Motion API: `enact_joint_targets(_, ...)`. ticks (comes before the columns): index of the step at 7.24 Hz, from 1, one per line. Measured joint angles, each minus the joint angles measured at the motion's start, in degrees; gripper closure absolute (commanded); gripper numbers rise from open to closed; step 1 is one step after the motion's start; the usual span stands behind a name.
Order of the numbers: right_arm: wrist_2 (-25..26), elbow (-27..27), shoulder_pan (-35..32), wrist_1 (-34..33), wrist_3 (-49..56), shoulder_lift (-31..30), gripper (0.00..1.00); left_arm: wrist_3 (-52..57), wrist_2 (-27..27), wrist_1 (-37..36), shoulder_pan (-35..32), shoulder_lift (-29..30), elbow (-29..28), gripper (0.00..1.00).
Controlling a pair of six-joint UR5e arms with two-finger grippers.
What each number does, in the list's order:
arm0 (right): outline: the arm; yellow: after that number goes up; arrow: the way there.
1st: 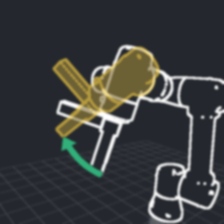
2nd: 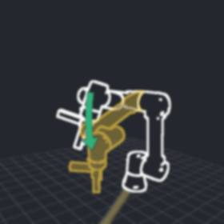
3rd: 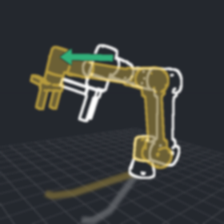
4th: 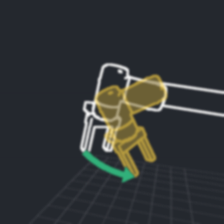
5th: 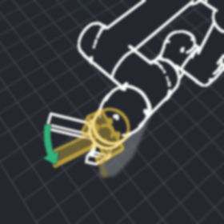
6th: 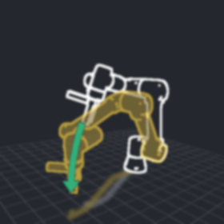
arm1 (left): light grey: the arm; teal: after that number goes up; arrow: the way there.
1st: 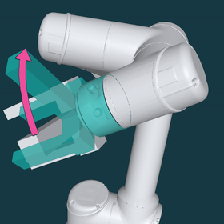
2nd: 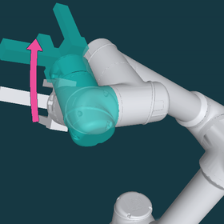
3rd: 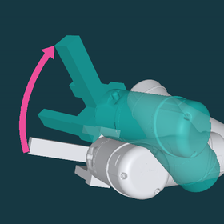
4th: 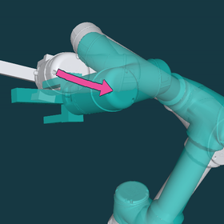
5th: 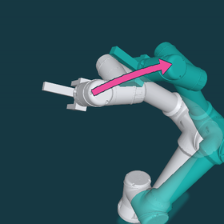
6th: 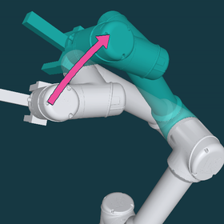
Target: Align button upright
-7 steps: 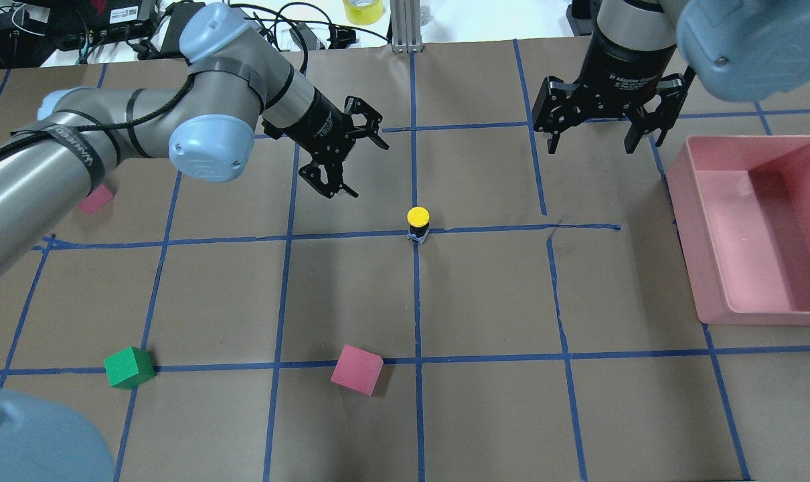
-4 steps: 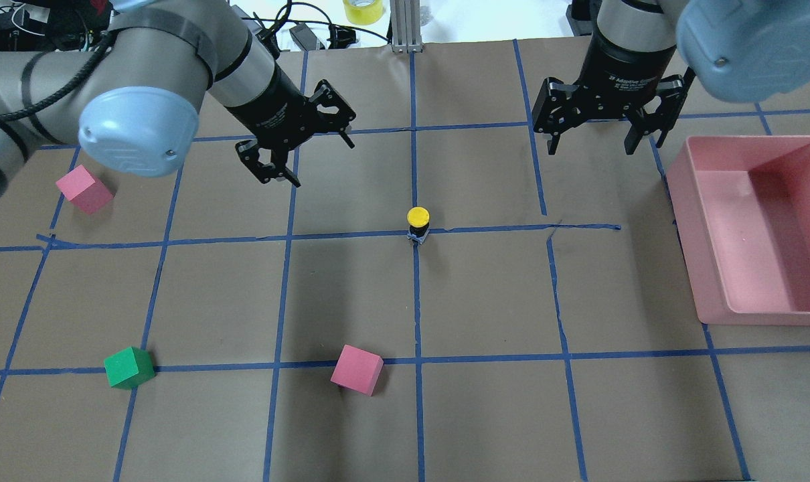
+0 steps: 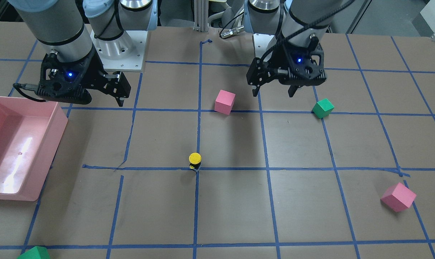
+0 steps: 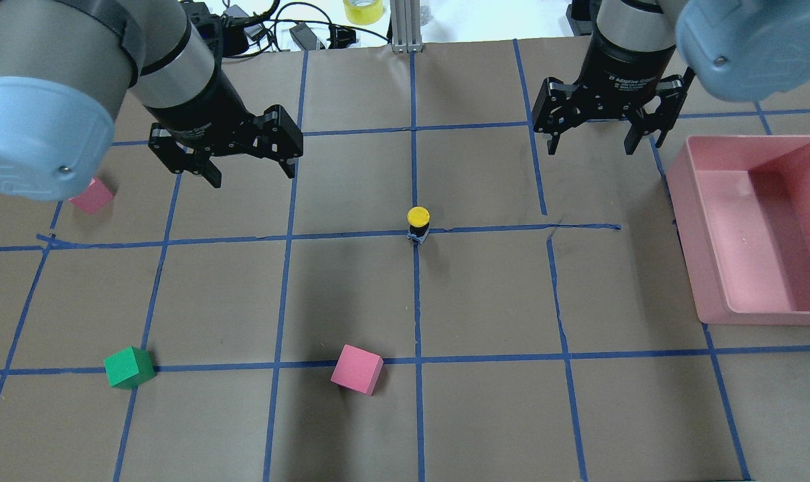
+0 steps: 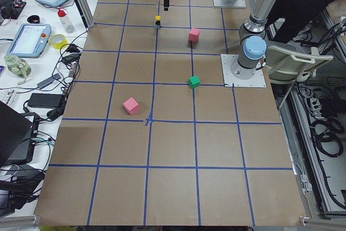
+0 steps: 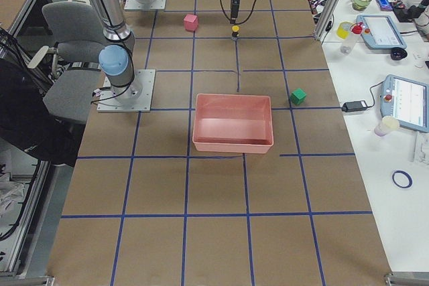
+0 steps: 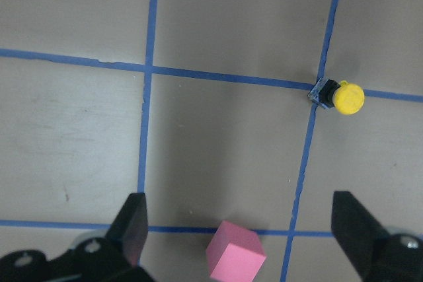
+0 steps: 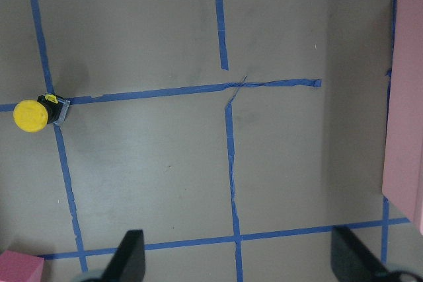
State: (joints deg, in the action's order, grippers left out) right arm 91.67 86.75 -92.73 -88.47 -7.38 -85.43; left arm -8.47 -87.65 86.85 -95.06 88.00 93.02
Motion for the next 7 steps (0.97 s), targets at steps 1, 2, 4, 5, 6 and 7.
enact_joint_targets(1, 0.0, 0.0, 0.0, 0.0, 0.0, 0.0, 0.01, 1.0, -0.8, 1.1, 0.0, -1.4, 0.3, 0.00)
enact_joint_targets(2, 0.0, 0.0, 0.0, 0.0, 0.0, 0.0, 0.01, 3.9, -0.8, 1.4, 0.0, -2.5, 0.4, 0.00)
enact_joint_targets(4, 0.0, 0.0, 0.0, 0.0, 0.1, 0.0, 0.06, 8.5, -0.6, 1.1, 0.0, -3.6, 0.8, 0.00)
enact_joint_targets(5, -0.1, 0.0, 0.0, -0.1, 0.0, 0.0, 0.10, 9.4, -0.7, 0.9, 0.1, -3.6, 0.8, 0.00)
enact_joint_targets(6, -0.4, 0.0, 0.0, -0.8, -0.1, 0.0, 0.05, 10.1, -0.9, 0.7, 0.4, -3.3, 0.6, 0.00)
enact_joint_targets(7, -0.6, 0.0, 0.0, -1.9, 0.0, 0.1, 0.03, 10.2, -0.9, 0.2, 0.8, -2.4, -0.7, 0.00)
